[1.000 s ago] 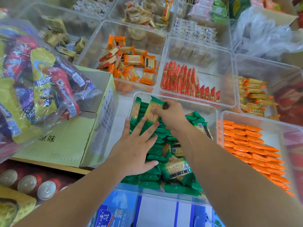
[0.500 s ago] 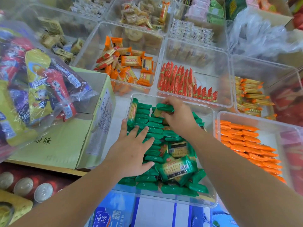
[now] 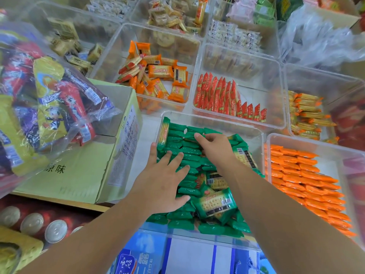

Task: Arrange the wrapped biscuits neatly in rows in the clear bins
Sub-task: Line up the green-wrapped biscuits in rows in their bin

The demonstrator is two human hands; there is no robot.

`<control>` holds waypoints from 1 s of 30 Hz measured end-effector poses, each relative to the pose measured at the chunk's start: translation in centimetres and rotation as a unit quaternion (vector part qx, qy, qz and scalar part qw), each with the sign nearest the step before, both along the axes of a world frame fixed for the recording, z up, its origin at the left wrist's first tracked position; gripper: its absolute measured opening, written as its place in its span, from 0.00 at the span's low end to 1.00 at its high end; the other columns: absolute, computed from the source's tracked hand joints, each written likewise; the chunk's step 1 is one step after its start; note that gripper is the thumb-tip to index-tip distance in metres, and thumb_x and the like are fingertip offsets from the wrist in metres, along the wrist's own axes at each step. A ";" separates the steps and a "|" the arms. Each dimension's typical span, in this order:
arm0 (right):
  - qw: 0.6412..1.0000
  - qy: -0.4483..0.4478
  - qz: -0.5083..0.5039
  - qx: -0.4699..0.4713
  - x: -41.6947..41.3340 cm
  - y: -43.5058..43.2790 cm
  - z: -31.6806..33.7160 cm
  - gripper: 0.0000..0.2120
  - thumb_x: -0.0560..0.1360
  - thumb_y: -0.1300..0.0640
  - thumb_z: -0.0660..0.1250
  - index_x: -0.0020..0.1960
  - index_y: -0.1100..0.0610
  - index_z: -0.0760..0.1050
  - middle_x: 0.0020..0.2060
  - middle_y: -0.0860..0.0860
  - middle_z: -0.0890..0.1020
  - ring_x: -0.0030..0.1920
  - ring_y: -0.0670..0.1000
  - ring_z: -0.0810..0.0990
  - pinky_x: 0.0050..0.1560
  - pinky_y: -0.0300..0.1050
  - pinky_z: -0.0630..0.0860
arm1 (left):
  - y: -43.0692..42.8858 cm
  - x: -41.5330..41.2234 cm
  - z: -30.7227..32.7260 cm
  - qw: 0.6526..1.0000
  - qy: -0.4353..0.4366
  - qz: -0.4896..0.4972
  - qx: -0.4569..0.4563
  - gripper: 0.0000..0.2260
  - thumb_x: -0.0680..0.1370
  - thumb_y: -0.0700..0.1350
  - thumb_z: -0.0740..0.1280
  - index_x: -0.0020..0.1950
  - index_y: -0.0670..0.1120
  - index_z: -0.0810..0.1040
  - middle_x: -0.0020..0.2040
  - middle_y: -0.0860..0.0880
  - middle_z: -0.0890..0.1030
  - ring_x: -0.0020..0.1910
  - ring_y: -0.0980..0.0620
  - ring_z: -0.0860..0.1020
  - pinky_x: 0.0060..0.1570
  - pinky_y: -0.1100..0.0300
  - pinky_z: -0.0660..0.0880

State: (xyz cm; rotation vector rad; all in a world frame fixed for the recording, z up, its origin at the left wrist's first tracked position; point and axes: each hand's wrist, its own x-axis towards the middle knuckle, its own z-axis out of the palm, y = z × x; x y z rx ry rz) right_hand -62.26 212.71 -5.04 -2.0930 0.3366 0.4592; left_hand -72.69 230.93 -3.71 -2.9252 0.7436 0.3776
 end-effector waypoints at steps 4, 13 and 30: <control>0.998 0.053 0.016 -0.032 1.1 0.8 0.5 0.24 0.79 0.40 0.66 0.38 0.61 0.73 0.33 0.50 0.70 0.35 0.50 0.70 0.35 0.45 0.65 | 0.0 0.0 0.1 1.000 0.004 -0.003 -0.001 0.39 0.73 0.75 0.51 0.76 0.54 0.71 0.78 0.43 0.67 0.74 0.37 0.68 0.71 0.25 0.36; 0.983 0.087 0.014 -0.164 2.5 2.8 -0.6 0.28 0.76 0.38 0.68 0.33 0.59 0.66 0.26 0.52 0.69 0.27 0.52 0.69 0.28 0.45 0.64 | -0.1 0.0 0.2 1.000 0.006 -0.007 -0.015 0.37 0.73 0.74 0.55 0.72 0.53 0.75 0.75 0.42 0.71 0.72 0.37 0.71 0.72 0.25 0.36; 0.971 0.202 -0.092 0.086 2.4 3.5 -1.0 0.35 0.78 0.34 0.51 0.77 0.55 0.63 0.72 0.53 0.72 0.68 0.59 0.74 0.69 0.61 0.71 | -0.1 0.1 0.2 1.000 0.015 -0.008 0.003 0.39 0.74 0.74 0.48 0.78 0.54 0.66 0.79 0.45 0.65 0.77 0.39 0.65 0.68 0.25 0.29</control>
